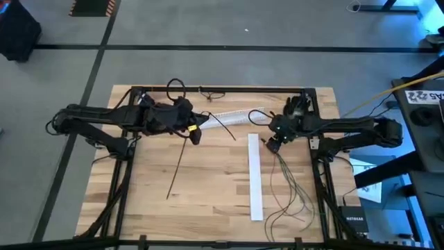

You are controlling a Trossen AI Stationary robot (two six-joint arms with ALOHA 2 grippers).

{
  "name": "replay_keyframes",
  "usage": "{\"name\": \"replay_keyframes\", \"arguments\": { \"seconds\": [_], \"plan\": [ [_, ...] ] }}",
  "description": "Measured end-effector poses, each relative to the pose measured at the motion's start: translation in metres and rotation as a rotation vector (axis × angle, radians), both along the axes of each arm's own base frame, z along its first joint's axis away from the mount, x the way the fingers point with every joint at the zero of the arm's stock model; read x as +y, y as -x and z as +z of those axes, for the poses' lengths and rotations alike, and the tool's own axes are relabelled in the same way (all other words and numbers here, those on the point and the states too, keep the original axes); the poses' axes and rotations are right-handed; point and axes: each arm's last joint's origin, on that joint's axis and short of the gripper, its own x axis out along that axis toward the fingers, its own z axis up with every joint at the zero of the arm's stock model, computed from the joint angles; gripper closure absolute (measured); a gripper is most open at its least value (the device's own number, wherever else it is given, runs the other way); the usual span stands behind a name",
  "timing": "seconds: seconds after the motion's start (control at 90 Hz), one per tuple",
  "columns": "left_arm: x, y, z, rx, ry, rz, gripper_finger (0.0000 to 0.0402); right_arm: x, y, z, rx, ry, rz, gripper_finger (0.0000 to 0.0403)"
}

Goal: Ziptie cables
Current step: Wrap the right black zip-tie around the cable wires

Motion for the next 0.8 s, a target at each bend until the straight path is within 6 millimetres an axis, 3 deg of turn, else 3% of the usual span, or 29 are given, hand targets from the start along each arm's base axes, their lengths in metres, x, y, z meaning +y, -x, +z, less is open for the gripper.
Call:
{"name": "replay_keyframes", "arguments": {
  "seconds": [0.167,0.444,0.7,0.8],
  "plan": [
    [0.0,0.0,0.0,0.0,0.001,-0.002,0.0401,0.001,0.003,-0.011,-0.021,0.016,0.001,0.0183],
    [0.0,0.0,0.0,0.004,-0.006,-0.003,0.0401,0.003,0.008,-0.029,-0.059,0.048,0.041,0.0282],
    [0.001,-0.001,-0.001,0.002,-0.007,0.004,0.0401,0.004,0.014,-0.037,-0.053,0.069,0.055,0.0328],
    [0.001,-0.001,-0.001,0.005,-0.007,0.003,0.0401,0.004,0.014,-0.036,-0.058,0.075,0.058,0.0369]
  ]
}}
